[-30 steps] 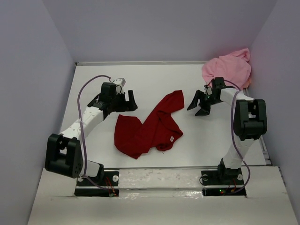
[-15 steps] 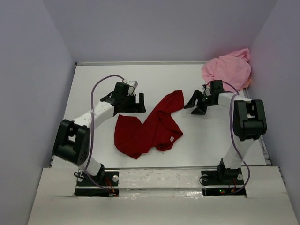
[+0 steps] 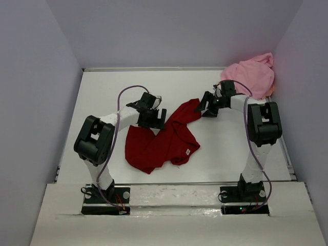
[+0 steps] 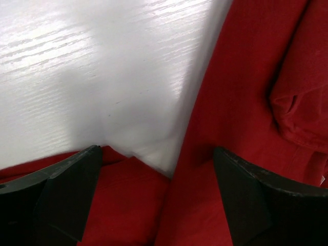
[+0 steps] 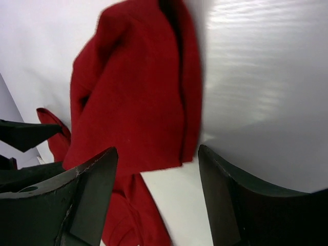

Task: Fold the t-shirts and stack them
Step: Flatten out the tshirt

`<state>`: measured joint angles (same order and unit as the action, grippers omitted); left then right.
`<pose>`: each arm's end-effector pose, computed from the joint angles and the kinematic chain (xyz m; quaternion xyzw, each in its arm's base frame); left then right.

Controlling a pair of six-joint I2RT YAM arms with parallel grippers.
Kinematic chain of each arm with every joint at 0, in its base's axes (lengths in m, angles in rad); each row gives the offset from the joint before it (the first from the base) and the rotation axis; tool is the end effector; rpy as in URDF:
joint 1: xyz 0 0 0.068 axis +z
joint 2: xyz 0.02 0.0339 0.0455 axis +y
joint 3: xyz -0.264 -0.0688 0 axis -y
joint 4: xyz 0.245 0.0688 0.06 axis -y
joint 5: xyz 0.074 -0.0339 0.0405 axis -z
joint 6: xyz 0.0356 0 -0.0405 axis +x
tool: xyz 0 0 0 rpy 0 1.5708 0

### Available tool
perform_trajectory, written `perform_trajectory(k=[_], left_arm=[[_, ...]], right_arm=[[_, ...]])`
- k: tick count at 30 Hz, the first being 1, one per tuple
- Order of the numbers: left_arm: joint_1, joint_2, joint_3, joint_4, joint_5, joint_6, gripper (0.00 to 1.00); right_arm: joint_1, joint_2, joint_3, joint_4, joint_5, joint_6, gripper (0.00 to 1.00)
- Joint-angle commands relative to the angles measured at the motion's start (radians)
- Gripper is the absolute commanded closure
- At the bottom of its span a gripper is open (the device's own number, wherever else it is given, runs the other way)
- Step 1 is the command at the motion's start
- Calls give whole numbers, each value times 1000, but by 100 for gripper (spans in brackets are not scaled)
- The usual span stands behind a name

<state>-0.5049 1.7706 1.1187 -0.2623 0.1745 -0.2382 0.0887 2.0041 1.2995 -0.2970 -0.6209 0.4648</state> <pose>0.3210 -0.1844 0.1849 0.1532 0.9309 -0.1935 0.2693 0.4084 0.0571 0.1534 0.0866 0.9138 0.3551 0.1771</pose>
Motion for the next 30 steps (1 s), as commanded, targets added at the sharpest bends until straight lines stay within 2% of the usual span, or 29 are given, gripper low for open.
perform_trajectory(k=[1, 3, 7, 8, 12, 17, 26, 30], left_arm=[[-26, 4, 69, -54, -36, 30, 1], [-34, 12, 78, -72, -40, 36, 1], [-49, 24, 82, -94, -38, 51, 1], [-52, 27, 79, -95, -32, 54, 1], [-70, 21, 75, -101, -21, 68, 1], [-90, 9, 76, -110, -17, 69, 1], [-92, -22, 96, -132, 166, 82, 1], [-92, -14, 81, -132, 169, 66, 1]], right_arm=[[80, 54, 64, 25, 44, -6, 30], [98, 64, 69, 27, 64, 0, 31], [109, 74, 67, 27, 79, 17, 48], [109, 71, 67, 27, 90, 17, 48], [109, 56, 66, 7, 113, 5, 71], [109, 36, 57, -13, 130, -3, 69], [109, 41, 80, -33, 141, -6, 71], [109, 45, 92, -36, 136, -12, 70]])
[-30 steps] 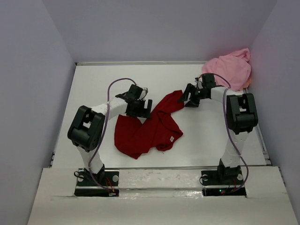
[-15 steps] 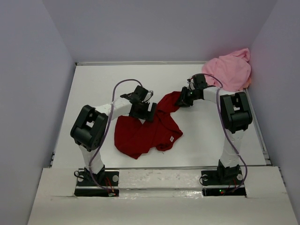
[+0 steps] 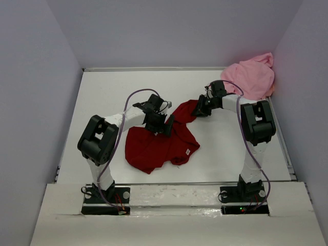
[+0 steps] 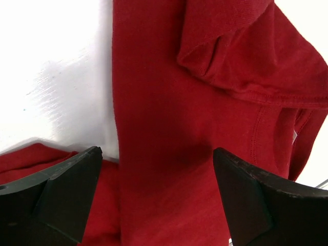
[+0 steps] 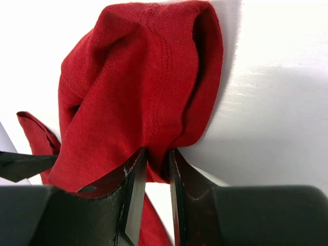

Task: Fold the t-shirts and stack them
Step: Flatten out the tshirt

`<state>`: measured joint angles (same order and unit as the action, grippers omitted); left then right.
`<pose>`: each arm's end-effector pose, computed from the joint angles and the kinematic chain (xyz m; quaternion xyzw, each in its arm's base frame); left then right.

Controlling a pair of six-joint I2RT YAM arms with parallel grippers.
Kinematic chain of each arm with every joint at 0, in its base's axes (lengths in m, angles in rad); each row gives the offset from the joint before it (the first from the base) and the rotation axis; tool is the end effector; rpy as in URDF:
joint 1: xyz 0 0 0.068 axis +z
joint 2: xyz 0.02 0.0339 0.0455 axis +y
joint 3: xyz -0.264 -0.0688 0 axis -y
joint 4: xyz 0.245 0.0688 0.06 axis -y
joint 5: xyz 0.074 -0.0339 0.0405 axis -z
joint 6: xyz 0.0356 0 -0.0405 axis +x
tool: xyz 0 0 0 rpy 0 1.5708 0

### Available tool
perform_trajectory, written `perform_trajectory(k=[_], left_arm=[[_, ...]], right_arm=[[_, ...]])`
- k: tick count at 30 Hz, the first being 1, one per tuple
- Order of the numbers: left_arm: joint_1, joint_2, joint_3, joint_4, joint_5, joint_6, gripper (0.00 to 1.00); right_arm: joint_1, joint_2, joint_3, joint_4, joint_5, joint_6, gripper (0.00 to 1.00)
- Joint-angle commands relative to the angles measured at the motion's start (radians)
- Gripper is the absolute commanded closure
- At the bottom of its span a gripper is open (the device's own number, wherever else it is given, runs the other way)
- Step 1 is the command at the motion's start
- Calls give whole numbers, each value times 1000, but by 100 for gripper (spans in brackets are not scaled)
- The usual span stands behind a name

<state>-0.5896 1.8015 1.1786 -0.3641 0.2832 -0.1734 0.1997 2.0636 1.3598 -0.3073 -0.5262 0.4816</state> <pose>0.3053 -0.2162 0.1860 0.2356 0.9193 -0.2315 0.2141 0.4141 0.1021 0.1445 0.0592 0.9289 0.3247 0.1679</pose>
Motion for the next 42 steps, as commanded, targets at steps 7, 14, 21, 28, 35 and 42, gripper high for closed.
perform_trajectory(k=[7, 14, 21, 28, 35, 42], left_arm=[[-6, -71, 42, -39, -33, -32, 1], [-3, -85, 44, 13, 25, -38, 1], [-3, -5, 70, -1, 57, -37, 32], [-3, 50, 76, -10, 48, -23, 34], [-4, 76, 92, -19, 43, -12, 61], [-1, 81, 136, -64, -76, -3, 100]], right_arm=[[-2, -42, 38, -36, 54, -47, 65], [-2, -48, 51, -59, 63, -66, 64], [-2, -49, 45, -67, 65, -69, 64], [-2, -54, 38, -69, 63, -71, 65], [-2, -62, 41, -70, 63, -69, 65], [-20, -54, 79, -165, 120, -83, 100]])
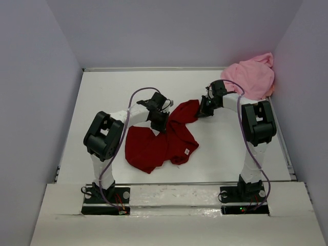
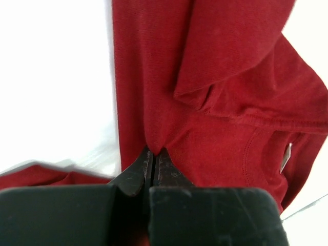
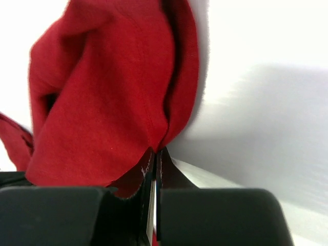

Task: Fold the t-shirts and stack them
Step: Flatten out the tshirt

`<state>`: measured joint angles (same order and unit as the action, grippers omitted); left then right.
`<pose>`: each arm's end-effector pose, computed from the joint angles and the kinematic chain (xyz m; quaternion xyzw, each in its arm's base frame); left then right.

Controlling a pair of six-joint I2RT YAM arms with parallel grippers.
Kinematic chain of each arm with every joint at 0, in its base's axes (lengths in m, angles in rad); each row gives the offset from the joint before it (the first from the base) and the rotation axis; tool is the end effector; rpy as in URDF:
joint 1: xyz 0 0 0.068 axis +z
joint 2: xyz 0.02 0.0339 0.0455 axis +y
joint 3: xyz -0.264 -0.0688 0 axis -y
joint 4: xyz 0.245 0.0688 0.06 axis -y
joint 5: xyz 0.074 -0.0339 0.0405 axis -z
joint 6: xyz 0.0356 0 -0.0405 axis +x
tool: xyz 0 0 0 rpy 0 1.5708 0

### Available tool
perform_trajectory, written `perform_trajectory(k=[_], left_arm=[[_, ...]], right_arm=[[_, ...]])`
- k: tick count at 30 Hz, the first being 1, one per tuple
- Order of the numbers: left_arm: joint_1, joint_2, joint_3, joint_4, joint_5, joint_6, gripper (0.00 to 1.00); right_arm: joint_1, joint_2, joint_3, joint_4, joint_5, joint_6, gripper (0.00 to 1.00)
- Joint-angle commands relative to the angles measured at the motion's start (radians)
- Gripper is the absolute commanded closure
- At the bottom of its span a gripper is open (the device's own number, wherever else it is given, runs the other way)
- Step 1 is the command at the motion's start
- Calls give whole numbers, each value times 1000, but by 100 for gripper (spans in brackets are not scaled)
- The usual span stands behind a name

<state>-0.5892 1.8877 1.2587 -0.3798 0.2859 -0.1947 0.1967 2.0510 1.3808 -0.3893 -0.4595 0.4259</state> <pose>0.3214 -0.2269 0.1772 0.2251 0.9248 -0.2313 0.2014 0.4118 0.0982 0.1501 0.0505 0.9425 0.2852 0.1669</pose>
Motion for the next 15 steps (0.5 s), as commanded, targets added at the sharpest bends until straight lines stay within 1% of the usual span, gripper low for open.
perform_trajectory(k=[1, 3, 6, 9, 13, 14, 15], left_arm=[[-1, -4, 64, -54, -97, 23, 100], [5, -1, 90, -70, -137, 34, 100], [12, 11, 125, -85, -151, 37, 100], [12, 25, 148, -96, -151, 41, 100], [12, 22, 145, -105, -148, 49, 100], [12, 14, 136, -105, -148, 54, 100], [12, 11, 133, -106, -152, 57, 100]], right_arm=[[-17, -45, 63, -103, 96, -33, 100], [-28, -66, 75, -137, 157, -67, 100], [-40, -68, 110, -167, 194, -94, 100], [-65, -16, 216, -203, 199, -119, 100], [-85, 89, 423, -250, 188, -136, 100], [-85, 141, 469, -273, 180, -136, 100], [-85, 167, 563, -286, 170, -134, 100]])
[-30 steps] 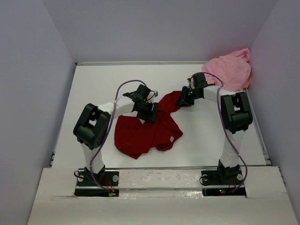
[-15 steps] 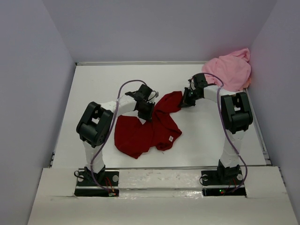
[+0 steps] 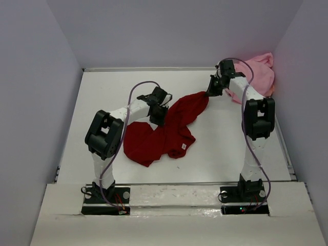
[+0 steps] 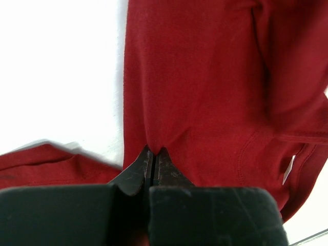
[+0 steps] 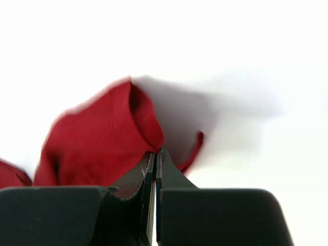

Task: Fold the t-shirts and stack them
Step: Flatten out the tshirt

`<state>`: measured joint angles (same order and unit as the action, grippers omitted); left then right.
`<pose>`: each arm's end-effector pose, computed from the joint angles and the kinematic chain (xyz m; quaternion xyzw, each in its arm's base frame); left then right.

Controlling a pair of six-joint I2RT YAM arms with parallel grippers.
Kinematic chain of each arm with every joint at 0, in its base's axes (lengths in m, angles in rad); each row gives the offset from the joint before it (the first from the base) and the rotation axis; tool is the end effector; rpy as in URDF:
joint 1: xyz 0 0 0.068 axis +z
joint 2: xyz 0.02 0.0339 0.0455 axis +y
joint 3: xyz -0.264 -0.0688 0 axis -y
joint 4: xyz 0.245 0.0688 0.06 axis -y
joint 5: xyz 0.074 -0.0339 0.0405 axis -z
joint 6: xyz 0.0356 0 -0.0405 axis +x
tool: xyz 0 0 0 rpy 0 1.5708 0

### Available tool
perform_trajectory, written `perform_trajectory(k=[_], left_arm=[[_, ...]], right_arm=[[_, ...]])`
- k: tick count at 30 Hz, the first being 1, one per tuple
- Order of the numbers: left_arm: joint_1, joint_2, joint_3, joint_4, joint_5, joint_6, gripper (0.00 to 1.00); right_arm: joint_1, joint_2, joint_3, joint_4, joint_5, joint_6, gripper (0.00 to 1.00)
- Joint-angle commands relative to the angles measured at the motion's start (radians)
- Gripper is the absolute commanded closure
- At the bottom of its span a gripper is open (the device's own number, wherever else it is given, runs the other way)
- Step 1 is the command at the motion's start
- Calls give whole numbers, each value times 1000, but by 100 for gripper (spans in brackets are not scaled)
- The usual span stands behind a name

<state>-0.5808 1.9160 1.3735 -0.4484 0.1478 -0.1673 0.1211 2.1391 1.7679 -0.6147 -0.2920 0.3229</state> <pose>0.3399 -0.2293 0.1955 0.2168 0.9310 -0.1700 0.2396 0.4671 0.0672 0.2129 0.0537 0.9468 0.1987 0.2476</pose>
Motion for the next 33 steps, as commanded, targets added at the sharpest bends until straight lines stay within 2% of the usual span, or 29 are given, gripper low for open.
perform_trajectory(k=[1, 2, 3, 4, 6, 8, 13, 18, 21, 26, 33], left_arm=[[4, -20, 15, -39, -14, 32, 100], [4, -26, 4, -41, -14, 37, 100], [6, -31, -1, -39, -19, 38, 100], [4, -34, -4, -39, -19, 40, 100], [4, -41, -14, -39, -22, 45, 100], [4, -51, -19, -39, -22, 48, 100], [4, -57, -22, -38, -27, 54, 100], [4, -51, -17, -35, -19, 60, 100], [6, -43, -14, -36, -16, 68, 100], [4, -37, -1, -44, -13, 71, 100], [4, -37, 16, -56, -14, 69, 100]], right_arm=[[-9, 106, 220, -69, -27, -30, 100], [-9, 155, 257, -82, -39, -25, 96], [-9, 177, 315, -85, -61, -13, 85], [-9, 195, 336, -88, -65, -9, 60], [-9, 222, 358, -89, -67, 7, 45], [-9, 213, 347, -88, -64, 4, 39], [-9, 121, 239, -74, -29, -12, 37], [-44, 15, 34, 5, -41, -5, 38], [-64, -7, -36, 30, -53, -1, 38], [-74, 16, -81, 79, -82, 16, 39], [-74, 108, -18, 139, -137, 77, 39]])
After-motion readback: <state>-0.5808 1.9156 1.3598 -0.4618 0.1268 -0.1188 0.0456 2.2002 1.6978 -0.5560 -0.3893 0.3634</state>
